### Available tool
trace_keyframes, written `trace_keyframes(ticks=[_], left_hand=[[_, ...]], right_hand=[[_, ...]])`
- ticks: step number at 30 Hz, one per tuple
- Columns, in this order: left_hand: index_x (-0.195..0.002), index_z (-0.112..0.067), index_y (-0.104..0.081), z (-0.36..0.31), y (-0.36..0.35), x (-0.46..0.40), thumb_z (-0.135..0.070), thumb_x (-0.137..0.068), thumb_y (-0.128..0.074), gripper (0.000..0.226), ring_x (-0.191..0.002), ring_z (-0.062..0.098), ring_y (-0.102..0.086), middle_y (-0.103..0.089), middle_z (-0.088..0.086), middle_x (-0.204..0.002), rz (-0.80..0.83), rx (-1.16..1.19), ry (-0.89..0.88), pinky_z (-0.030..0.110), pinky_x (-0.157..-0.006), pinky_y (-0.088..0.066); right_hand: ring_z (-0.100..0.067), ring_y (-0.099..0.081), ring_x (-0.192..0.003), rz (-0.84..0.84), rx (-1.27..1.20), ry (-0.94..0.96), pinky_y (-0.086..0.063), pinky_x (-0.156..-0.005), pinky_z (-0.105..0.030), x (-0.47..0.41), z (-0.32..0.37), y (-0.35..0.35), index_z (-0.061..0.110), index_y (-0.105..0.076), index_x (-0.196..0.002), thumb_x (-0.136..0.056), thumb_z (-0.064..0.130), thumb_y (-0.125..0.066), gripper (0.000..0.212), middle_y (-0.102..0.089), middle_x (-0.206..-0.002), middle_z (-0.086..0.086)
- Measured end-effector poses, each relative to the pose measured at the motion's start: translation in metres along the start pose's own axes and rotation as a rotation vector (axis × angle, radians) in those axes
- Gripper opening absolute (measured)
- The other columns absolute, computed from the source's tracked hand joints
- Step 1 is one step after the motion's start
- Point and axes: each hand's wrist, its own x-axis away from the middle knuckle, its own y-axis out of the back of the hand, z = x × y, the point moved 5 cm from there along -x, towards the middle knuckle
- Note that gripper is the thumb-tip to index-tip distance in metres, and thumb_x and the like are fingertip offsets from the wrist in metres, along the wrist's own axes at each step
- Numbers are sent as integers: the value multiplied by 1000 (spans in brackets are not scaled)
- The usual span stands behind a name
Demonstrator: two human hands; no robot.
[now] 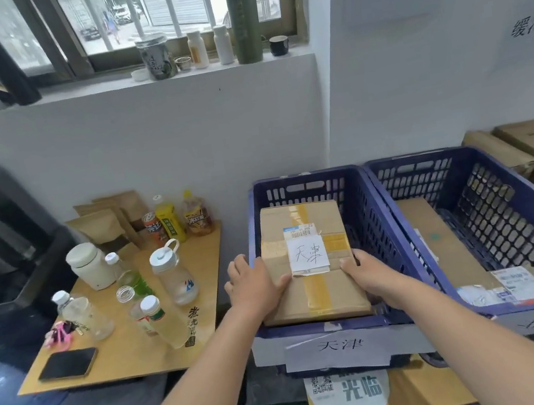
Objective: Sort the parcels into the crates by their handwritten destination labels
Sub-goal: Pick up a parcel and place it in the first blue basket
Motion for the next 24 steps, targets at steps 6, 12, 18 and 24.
trace_keyframes(ticks=[6,12,18,24], left_hand=[[-157,-28,-6,2,-22,-13,-49,-95,-58,83,-120,38,-56,-7,21,-160,100,126,-11,40,-90,-51],[-158,-30,13,0,-32,-20,-46,-92,-66,103,-121,36,-56,-14,23,-159,76,19,-19,38,-86,-52],[-145,-23,-40,-26,-39,-27,-37,-95,-62,56,-151,39,21,14,24,-164,-26,-423,-145,53,-122,-2],[-122,-16,-57,-39,-58,-29,-13,-94,-54,29,-121,27,-55,-65,8,-125,127,-502,-222,40,-113,-29]], right_hand=[[-20,-63,-110,62,33,-74,-55,-80,-35,-28,-14,-8,23,-47,-135,-101,38,-48,37,-63,-127,-1],[-24,-59,-116,123,84,-127,-51,-99,-49,-42,-24,-16,22,-42,-136,-99,33,-52,40,-59,-132,-3],[-29,-60,-112,153,126,-196,-53,-94,-56,-50,-35,-20,19,-37,-133,-100,31,-53,38,-58,-128,-7],[-32,-60,-110,160,184,-261,-58,-85,-53,-63,-44,-21,15,-32,-139,-100,30,-54,48,-54,-129,-11]])
